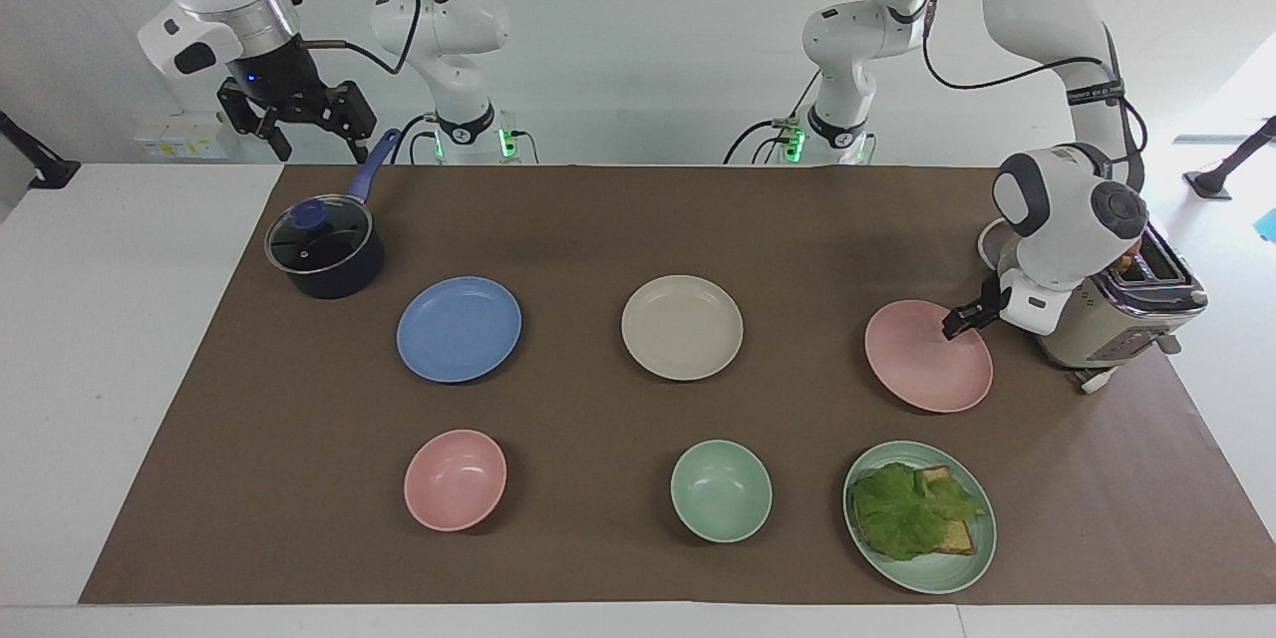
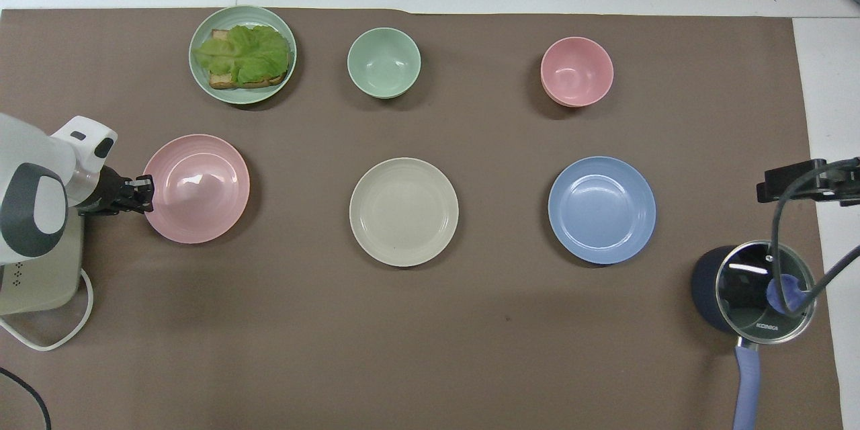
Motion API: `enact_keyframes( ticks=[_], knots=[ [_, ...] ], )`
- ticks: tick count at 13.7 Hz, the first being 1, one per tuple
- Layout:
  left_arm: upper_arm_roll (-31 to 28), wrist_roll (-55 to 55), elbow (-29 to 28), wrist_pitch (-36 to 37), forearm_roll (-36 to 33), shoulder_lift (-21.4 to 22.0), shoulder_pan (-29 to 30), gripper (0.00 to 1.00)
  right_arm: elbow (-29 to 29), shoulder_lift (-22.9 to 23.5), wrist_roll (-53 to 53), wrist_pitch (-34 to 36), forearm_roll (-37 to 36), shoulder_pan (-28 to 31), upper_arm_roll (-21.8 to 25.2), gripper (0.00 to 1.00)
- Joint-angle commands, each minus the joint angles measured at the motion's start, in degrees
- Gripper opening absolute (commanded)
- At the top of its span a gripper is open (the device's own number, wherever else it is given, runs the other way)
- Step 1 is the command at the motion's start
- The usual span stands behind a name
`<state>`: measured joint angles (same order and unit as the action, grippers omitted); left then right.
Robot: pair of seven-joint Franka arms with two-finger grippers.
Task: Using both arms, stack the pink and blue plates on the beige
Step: 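Grasp the pink plate rim with the left gripper and lift, then carry the pink plate over the beige plate with the left gripper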
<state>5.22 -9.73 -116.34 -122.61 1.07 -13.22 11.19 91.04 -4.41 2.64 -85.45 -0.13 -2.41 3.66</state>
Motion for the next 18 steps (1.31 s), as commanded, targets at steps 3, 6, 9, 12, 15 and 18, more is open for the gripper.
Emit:
enact_keyframes(
  ticks=[3,6,9,12,15,18],
  knots=[
    [1.02,13.79,8.30,12.63,0.42,1.09,-0.46,0.00,-0.42,-0.08,-0.97,0.02,0.39,0.30,-0.05,1.00],
    [1.89,19.31,8.50,14.58,5.68,1.27,-1.42,0.00,-0.42,-0.08,-0.97,0.02,0.40,0.30,-0.05,1.00],
    [2.69,15.29,7.97,14.76,11.22,1.62,-7.64,0.00,-0.33,-0.08,-0.97,0.02,0.48,0.30,-0.05,1.00],
    [2.78,6.50,7.97,13.19,14.03,1.71,-15.03,0.00,-0.33,-0.08,-0.97,0.02,0.39,0.30,-0.05,1.00],
    [2.78,-1.68,7.62,9.85,14.31,1.97,-22.07,0.00,-0.33,-0.08,-0.97,0.02,0.39,0.30,-0.05,1.00],
    [2.61,-8.36,4.12,5.21,14.40,3.89,-27.69,0.00,-0.42,-0.08,-0.97,0.02,0.39,0.30,-0.05,1.00]
  ],
)
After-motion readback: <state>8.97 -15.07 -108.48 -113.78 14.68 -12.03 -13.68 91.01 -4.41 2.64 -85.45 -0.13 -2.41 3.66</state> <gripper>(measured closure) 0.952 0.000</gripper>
